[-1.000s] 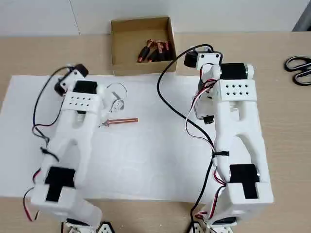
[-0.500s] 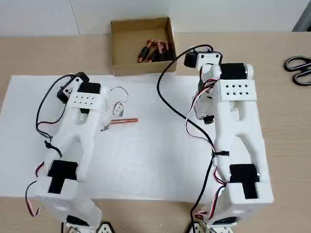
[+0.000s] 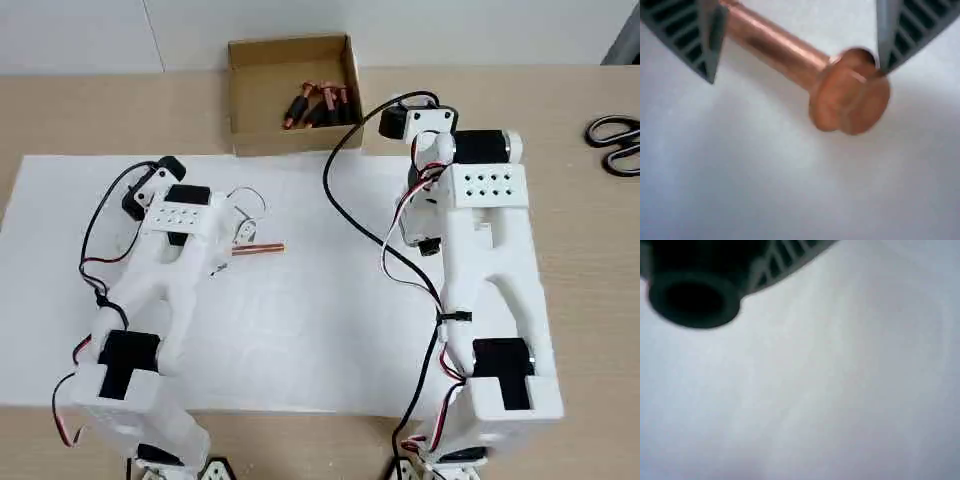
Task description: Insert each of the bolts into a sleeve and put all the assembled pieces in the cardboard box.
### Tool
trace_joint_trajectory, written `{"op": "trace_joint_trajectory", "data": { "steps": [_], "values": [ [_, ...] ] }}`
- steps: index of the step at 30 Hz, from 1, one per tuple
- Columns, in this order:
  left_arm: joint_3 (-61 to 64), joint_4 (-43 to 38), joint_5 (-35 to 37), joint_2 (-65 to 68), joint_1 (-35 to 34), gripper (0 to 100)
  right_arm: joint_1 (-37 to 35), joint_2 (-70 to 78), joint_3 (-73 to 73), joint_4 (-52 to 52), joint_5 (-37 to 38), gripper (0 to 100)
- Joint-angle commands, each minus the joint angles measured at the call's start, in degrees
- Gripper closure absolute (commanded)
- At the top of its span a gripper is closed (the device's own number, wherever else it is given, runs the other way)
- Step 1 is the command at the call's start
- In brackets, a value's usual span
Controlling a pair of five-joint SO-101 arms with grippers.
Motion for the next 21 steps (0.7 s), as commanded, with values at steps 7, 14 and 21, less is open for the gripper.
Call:
{"op": "trace_joint_trajectory", "data": {
  "steps": [7,14,21],
  "values": [
    [1.01,-5.1,0.18,4.13,0.35,83,0.04,-3.47,-0.26,0.22,0.18,99.5],
    [-0.22,-4.84,0.18,6.15,0.7,99,0.04,-3.47,-0.26,0.22,0.18,99.5],
    [-4.53,0.09,-0.09,6.07,5.1,100,0.04,-3.47,-0.26,0.22,0.18,99.5]
  ]
}}
